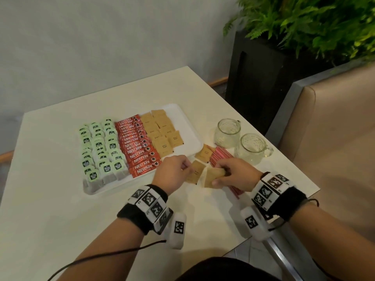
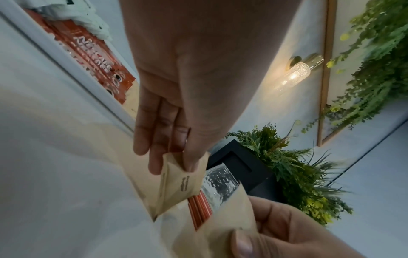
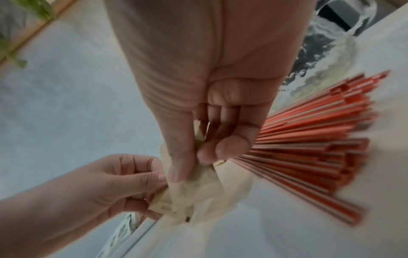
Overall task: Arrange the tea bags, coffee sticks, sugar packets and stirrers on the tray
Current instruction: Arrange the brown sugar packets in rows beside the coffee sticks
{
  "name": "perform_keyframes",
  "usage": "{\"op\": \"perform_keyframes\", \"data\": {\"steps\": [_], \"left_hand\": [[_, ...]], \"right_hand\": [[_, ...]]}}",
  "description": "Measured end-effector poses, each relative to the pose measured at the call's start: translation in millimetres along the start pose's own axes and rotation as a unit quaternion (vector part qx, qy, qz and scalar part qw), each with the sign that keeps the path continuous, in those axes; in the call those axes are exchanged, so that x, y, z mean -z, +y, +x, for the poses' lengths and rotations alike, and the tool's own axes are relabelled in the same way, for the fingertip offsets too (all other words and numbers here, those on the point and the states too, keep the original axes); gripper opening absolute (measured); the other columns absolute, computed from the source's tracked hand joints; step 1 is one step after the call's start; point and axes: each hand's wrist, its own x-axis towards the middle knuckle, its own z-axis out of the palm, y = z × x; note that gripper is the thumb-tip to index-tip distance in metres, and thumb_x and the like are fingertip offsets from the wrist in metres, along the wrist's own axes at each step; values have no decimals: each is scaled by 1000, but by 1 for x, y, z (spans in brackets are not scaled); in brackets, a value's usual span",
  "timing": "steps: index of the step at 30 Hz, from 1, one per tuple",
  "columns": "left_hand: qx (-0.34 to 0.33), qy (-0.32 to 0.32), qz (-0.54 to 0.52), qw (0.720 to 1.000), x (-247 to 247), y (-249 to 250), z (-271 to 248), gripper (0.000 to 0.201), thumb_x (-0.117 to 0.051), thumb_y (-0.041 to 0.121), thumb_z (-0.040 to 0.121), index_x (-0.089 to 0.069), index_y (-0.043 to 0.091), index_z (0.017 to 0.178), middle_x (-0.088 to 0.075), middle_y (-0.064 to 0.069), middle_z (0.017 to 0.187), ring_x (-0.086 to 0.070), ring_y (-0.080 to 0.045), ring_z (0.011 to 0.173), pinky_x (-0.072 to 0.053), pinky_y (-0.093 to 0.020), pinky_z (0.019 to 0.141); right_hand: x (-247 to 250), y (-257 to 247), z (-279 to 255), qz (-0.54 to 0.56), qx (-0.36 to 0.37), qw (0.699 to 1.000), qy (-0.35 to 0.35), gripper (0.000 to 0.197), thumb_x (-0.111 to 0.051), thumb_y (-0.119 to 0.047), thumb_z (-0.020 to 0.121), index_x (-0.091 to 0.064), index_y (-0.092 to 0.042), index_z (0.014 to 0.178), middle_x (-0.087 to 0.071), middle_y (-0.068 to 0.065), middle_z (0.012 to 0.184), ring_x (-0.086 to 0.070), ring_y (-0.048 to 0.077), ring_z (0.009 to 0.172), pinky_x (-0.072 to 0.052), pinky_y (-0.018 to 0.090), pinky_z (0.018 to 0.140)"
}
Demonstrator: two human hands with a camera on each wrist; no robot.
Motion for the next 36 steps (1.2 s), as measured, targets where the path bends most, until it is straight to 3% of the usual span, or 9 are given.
{"op": "perform_keyframes", "data": {"steps": [2,5,8,10,12,15,18,27,36], "left_hand": [[5,-15,-56,998,-5,5,-1,11,-68,18,89,-66,22,79,-66,8,78,-61,-8,72,-49,-19,65],[23,-72,-167,983,-11,12,0,10,-70,16,89,-69,19,80,-71,-1,79,-63,-14,69,-56,-32,73],[2,-98,-193,976,-17,21,2,6,-69,19,90,-72,17,86,-71,0,84,-62,-10,74,-53,-33,79],[-29,-72,-126,989,-20,27,7,20,-60,27,96,-72,15,106,-70,2,103,-63,-11,89,-50,-30,87],[-74,-50,-31,996,-23,30,15,33,-49,28,102,-61,16,130,-62,0,126,-60,-16,108,-46,-31,96],[-115,-78,92,986,-27,26,23,42,-41,18,102,-48,20,143,-53,-1,142,-54,-23,120,-46,-35,96],[-119,-100,195,968,-28,24,22,48,-38,13,100,-42,24,147,-44,6,149,-48,-23,120,-46,-36,92],[-18,-104,272,957,-27,51,27,55,-41,12,96,-34,32,147,-48,-5,131,-51,-28,118,-44,-40,83],[34,-99,317,943,-34,64,20,45,-42,16,97,-41,23,141,-49,-7,130,-53,-29,117,-39,-37,80]], "right_hand": [[-2,1,-5,111,-8,994,18,34,-84,-15,71,-62,-18,96,-72,-1,90,-68,15,81,-58,35,72],[-4,7,-8,165,-16,985,49,48,-84,-14,71,-62,-21,113,-73,4,99,-71,23,89,-60,40,75],[-4,13,-12,67,-18,995,68,21,-80,-26,76,-68,-13,87,-68,4,77,-63,22,70,-54,43,70],[-3,18,-15,22,-48,994,97,29,-78,-31,78,-63,-7,77,-60,9,68,-53,18,62,-48,41,66],[1,21,-17,12,-77,990,121,30,-77,-32,78,-65,-5,80,-66,14,75,-58,23,65,-50,38,65],[7,21,-21,17,-94,988,123,19,-77,-28,78,-68,-12,83,-70,8,77,-61,14,63,-50,23,58],[10,26,-19,19,-98,989,111,19,-77,-29,78,-68,-12,83,-70,10,77,-60,14,63,-54,35,66],[15,21,-14,-9,-77,995,56,23,-71,-25,82,-62,-4,75,-61,6,66,-56,15,59,-53,38,65],[17,20,-14,-10,-76,996,45,30,-71,-25,82,-62,3,85,-67,15,73,-60,14,57,-54,33,60]]}}
